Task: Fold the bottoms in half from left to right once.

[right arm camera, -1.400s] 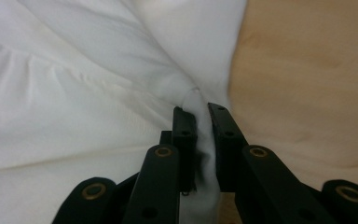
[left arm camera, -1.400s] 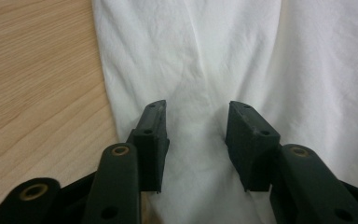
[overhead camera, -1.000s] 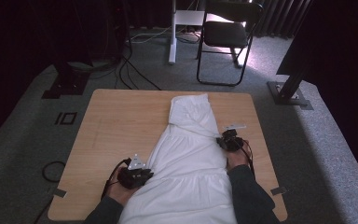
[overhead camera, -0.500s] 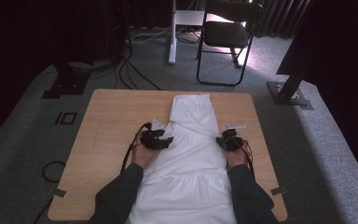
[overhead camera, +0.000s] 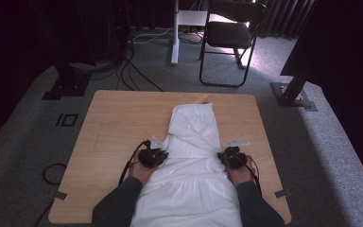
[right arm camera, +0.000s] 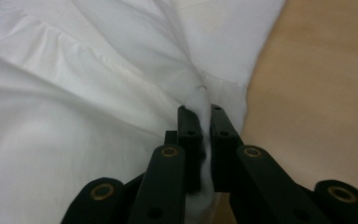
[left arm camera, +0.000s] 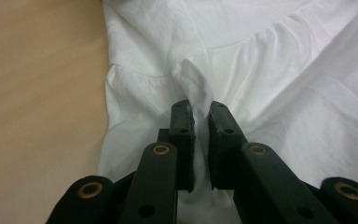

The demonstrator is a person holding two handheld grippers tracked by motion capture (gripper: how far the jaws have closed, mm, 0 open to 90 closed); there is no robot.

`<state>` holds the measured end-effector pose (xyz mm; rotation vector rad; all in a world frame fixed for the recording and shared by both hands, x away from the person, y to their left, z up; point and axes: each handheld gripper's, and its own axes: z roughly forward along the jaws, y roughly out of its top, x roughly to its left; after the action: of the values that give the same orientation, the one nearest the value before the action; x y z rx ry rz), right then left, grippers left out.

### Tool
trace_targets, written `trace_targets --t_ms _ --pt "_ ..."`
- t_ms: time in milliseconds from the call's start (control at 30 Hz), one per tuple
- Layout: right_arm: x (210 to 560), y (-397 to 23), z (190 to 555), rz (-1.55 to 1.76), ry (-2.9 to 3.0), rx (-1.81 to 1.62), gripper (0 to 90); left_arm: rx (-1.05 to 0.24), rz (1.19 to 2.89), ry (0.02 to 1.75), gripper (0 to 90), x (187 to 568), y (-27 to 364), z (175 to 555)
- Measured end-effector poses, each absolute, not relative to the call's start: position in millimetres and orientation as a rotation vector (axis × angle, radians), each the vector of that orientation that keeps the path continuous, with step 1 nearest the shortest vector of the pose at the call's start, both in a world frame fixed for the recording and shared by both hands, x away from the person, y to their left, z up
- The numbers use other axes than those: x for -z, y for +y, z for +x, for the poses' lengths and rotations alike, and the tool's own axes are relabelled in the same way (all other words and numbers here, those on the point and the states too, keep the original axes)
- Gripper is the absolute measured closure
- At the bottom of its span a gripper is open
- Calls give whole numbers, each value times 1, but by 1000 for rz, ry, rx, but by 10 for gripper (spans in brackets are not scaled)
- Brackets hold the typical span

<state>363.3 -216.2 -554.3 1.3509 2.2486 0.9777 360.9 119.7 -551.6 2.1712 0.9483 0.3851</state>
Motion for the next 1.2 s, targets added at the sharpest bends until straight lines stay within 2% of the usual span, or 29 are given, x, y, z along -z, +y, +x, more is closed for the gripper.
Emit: trace_targets --t_ms 167,200,267,300,367,400,500,633,667,700,733,767,800,867,900,933,1000,1100,1200 --pt "554 -209 325 1311 2322 -998 829 -382 2157 931 825 554 132 329" --pt "553 -208 323 1307 2340 -991 777 -376 2152 934 823 555 133 328" --pt "547 -208 323 1268 2345 -1003 594 -373 2148 934 818 555 134 328" --pt "547 -208 323 1268 2345 -1003 594 -373 2148 934 816 555 134 328" --pt "536 -208 325 1229 2289 -1028 453 -383 2152 928 815 555 132 329" --pt "528 -207 328 1218 2270 -1064 425 -387 2149 931 815 555 131 329" --pt "509 -195 338 1147 2273 -1149 420 -393 2152 922 810 556 130 330" --pt "509 -163 358 1000 2389 -1151 572 -388 2138 928 808 557 131 330" --pt "512 -154 363 962 2419 -1138 573 -388 2136 926 808 557 131 330" --pt "515 -146 368 954 2429 -1117 559 -386 2136 926 808 557 131 330" --pt "518 -138 373 958 2434 -1102 501 -387 2136 924 808 557 131 330" --pt "522 -129 378 954 2457 -1081 400 -388 2136 923 808 557 131 330" --pt "525 -124 382 955 2476 -1042 350 -388 2135 922 806 557 132 330" --pt "533 -113 389 935 2470 -925 390 -387 2135 920 806 557 132 330" --pt "536 -111 393 928 2463 -870 513 -387 2134 918 806 557 132 330" --pt "536 -112 398 942 2451 -837 688 -389 2129 920 806 558 132 330" --pt "531 -127 409 1059 2368 -863 798 -393 2129 919 805 558 132 329" --pt "520 -159 420 1244 2214 -959 866 -394 2131 918 803 558 132 329" --pt "518 -197 429 1421 2130 -1082 862 -391 2130 911 785 558 130 328"
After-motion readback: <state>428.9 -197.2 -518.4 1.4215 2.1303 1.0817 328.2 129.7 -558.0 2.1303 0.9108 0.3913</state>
